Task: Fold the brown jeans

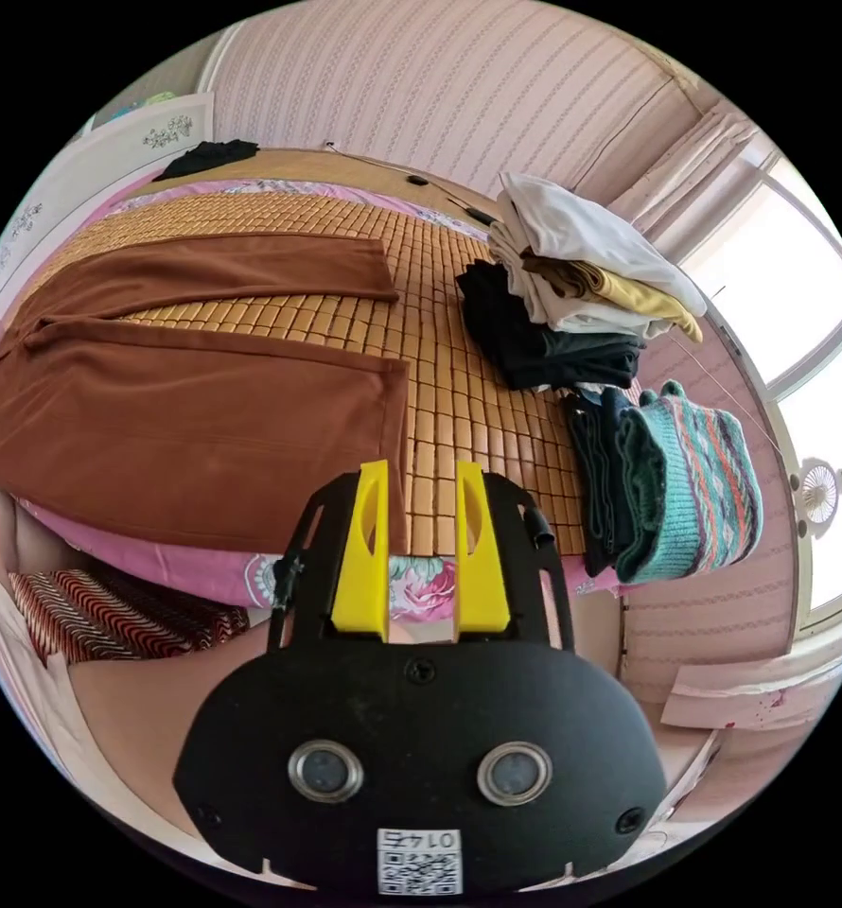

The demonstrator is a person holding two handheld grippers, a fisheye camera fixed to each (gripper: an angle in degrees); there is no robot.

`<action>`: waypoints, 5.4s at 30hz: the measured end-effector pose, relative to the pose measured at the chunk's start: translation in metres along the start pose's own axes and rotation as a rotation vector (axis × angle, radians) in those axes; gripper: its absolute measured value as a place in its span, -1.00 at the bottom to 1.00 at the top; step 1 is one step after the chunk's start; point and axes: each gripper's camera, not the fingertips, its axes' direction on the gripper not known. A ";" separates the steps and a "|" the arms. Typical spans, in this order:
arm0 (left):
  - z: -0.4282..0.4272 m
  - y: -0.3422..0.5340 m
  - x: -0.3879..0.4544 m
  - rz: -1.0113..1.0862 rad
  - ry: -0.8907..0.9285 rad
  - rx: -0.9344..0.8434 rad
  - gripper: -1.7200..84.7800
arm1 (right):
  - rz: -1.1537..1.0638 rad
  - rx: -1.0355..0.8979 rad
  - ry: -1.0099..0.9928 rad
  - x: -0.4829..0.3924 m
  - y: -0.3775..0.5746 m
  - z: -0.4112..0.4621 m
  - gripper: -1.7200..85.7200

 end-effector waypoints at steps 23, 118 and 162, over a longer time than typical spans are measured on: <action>-0.198 0.001 -0.187 -0.651 0.228 0.100 -0.98 | 0.545 -0.246 -0.575 0.109 0.007 0.041 -0.88; 0.074 -0.040 -0.039 0.069 -0.383 -0.310 -0.78 | 0.454 -0.121 -0.513 0.155 -0.023 0.024 -0.88; 0.319 0.101 0.217 0.829 0.220 -0.260 -0.86 | 0.427 -0.088 -0.667 0.243 -0.102 0.028 -0.88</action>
